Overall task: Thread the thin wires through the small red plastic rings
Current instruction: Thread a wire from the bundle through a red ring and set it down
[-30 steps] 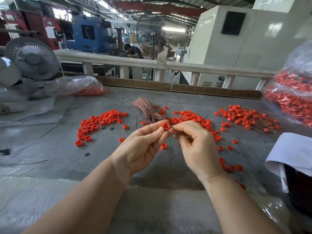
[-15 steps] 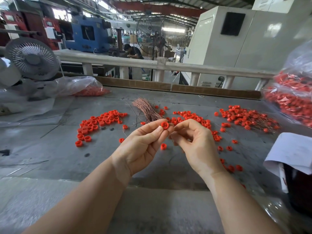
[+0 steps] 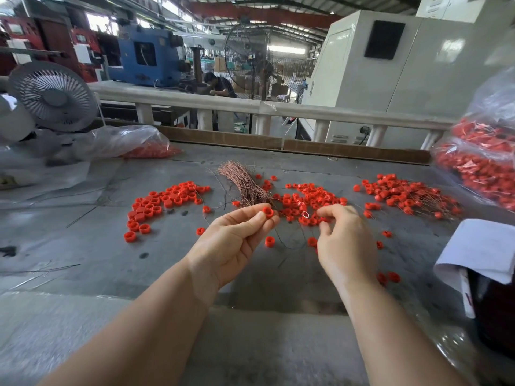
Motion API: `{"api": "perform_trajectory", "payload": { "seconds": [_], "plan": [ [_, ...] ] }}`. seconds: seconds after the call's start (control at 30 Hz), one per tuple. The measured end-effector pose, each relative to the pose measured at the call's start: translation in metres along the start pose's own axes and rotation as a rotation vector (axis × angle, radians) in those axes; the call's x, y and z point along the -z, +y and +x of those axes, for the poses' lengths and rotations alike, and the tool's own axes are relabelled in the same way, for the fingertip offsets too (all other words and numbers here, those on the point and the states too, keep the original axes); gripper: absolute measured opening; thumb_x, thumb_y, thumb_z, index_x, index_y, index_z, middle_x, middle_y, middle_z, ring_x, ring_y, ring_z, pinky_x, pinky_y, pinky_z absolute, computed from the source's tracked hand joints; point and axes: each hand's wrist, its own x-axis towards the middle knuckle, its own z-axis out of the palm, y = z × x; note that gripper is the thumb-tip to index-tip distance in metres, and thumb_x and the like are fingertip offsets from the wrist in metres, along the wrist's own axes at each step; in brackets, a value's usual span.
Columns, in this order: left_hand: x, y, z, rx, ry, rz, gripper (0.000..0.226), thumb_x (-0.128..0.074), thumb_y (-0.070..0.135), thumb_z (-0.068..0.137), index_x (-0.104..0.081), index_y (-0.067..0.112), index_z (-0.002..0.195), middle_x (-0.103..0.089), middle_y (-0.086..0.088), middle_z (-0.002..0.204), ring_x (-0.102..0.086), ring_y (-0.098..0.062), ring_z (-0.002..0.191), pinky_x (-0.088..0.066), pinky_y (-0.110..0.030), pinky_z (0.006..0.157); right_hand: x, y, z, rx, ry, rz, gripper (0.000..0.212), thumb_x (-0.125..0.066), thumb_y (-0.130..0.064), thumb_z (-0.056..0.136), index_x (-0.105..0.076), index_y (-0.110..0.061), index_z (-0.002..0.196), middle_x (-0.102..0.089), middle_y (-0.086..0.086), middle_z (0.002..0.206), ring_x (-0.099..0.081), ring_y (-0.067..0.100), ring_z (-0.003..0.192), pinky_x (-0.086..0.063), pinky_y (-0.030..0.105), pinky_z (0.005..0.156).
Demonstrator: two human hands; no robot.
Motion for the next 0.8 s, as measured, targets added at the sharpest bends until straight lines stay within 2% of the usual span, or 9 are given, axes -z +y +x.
{"api": "perform_trajectory", "payload": {
  "seconds": [0.1,0.3,0.43,0.5,0.6,0.7,0.77,0.8],
  "plan": [
    [0.0012,0.0000,0.0010,-0.006,0.000,0.004,0.032,-0.050,-0.008,0.083,-0.075,0.003,0.068,-0.072,-0.014,0.078,-0.071,-0.018,0.074,-0.055,-0.017,0.057,0.0022,0.0048,0.0021,-0.111,-0.061,-0.214,0.032,-0.050,0.000,0.086,-0.063,-0.015,0.112,-0.057,0.005,0.119,-0.044,0.026,0.115,-0.032,0.037,0.097],
    [0.0000,0.0001,0.0001,-0.003,-0.011,0.010,0.028,-0.052,-0.008,0.080,-0.075,0.003,0.069,-0.072,-0.014,0.078,-0.071,-0.018,0.074,-0.055,-0.017,0.057,0.0056,0.0065,0.0010,-0.170,-0.148,-0.378,0.024,-0.052,-0.009,0.089,-0.063,-0.019,0.107,-0.054,0.004,0.118,-0.042,0.025,0.116,-0.030,0.039,0.096],
    [-0.0013,0.0001,-0.0009,-0.001,-0.017,0.018,0.019,-0.054,-0.007,0.078,-0.072,0.000,0.077,-0.072,-0.014,0.078,-0.071,-0.017,0.073,-0.055,-0.018,0.058,0.0031,0.0071,0.0014,-0.122,-0.151,-0.320,0.027,-0.053,-0.011,0.090,-0.065,-0.025,0.108,-0.056,0.000,0.118,-0.043,0.022,0.115,-0.028,0.038,0.097],
    [-0.0017,0.0000,-0.0014,0.002,-0.030,0.029,0.022,-0.054,-0.006,0.077,-0.074,0.002,0.073,-0.072,-0.014,0.078,-0.071,-0.017,0.073,-0.056,-0.018,0.060,0.0017,0.0064,0.0004,-0.076,-0.159,-0.286,0.021,-0.055,-0.018,0.091,-0.067,-0.027,0.106,-0.057,-0.002,0.116,-0.044,0.021,0.114,-0.026,0.037,0.098],
    [-0.0024,-0.0005,-0.0021,-0.001,-0.044,0.049,0.026,-0.053,-0.007,0.078,-0.075,0.004,0.068,-0.072,-0.013,0.076,-0.071,-0.016,0.072,-0.056,-0.018,0.062,0.0001,0.0045,-0.0010,-0.043,-0.219,-0.296,0.012,-0.060,-0.027,0.089,-0.068,-0.029,0.098,-0.058,-0.003,0.111,-0.044,0.020,0.110,-0.026,0.034,0.088],
    [-0.0032,-0.0014,-0.0027,-0.001,-0.057,0.054,0.021,-0.057,-0.004,0.071,-0.075,0.004,0.067,-0.072,-0.013,0.076,-0.071,-0.016,0.072,-0.056,-0.017,0.061,-0.0007,0.0053,-0.0014,-0.002,-0.220,-0.310,0.009,-0.063,-0.024,0.087,-0.065,-0.031,0.083,-0.057,-0.004,0.101,-0.044,0.019,0.105,-0.023,0.032,0.083],
    [-0.0032,-0.0016,-0.0029,0.001,-0.069,0.059,0.018,-0.059,-0.002,0.065,-0.075,0.004,0.068,-0.072,-0.013,0.076,-0.071,-0.016,0.072,-0.056,-0.017,0.060,-0.0023,0.0064,-0.0005,0.043,-0.179,-0.243,0.011,-0.065,-0.019,0.085,-0.064,-0.028,0.080,-0.060,-0.004,0.096,-0.048,0.019,0.100,-0.029,0.032,0.084],
    [-0.0032,-0.0016,-0.0030,0.001,-0.072,0.063,0.018,-0.059,-0.001,0.064,-0.075,0.004,0.068,-0.072,-0.013,0.076,-0.071,-0.016,0.072,-0.056,-0.017,0.060,-0.0029,0.0066,0.0002,0.064,-0.158,-0.138,0.011,-0.066,-0.016,0.084,-0.065,-0.026,0.079,-0.062,-0.004,0.091,-0.052,0.019,0.095,-0.036,0.032,0.084]
  ]
}}
